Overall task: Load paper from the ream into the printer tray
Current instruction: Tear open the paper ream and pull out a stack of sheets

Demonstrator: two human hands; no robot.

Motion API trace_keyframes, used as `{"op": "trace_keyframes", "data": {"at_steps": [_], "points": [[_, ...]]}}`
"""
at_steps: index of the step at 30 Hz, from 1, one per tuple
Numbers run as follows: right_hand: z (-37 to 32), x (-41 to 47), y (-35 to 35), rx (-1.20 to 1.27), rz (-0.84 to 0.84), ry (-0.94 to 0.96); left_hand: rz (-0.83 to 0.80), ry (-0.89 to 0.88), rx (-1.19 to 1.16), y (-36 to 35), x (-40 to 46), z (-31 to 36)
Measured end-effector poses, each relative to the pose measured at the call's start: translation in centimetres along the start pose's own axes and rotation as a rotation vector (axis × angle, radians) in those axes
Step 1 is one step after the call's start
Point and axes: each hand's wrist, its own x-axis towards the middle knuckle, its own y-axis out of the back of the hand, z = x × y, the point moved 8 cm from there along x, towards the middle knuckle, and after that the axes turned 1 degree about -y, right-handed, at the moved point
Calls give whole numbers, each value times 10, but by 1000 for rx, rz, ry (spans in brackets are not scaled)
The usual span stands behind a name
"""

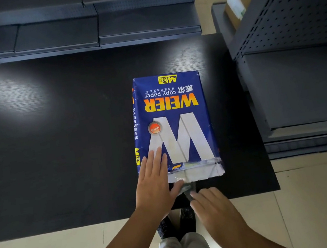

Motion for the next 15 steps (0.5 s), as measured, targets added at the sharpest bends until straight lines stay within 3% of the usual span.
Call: {"op": "trace_keyframes", "data": {"at_steps": [4, 7, 10, 15], "points": [[5, -4, 13, 175, 19, 8, -4, -5, 47, -2, -2, 0], [47, 1, 28, 461, 117, -376, 2, -7, 68, -4, -3, 0], [90, -3, 17, 555, 150, -814, 1, 6, 40, -5, -3, 1], [101, 3, -3, 652, 109, -1002, 13, 12, 32, -5, -4, 2]]}}
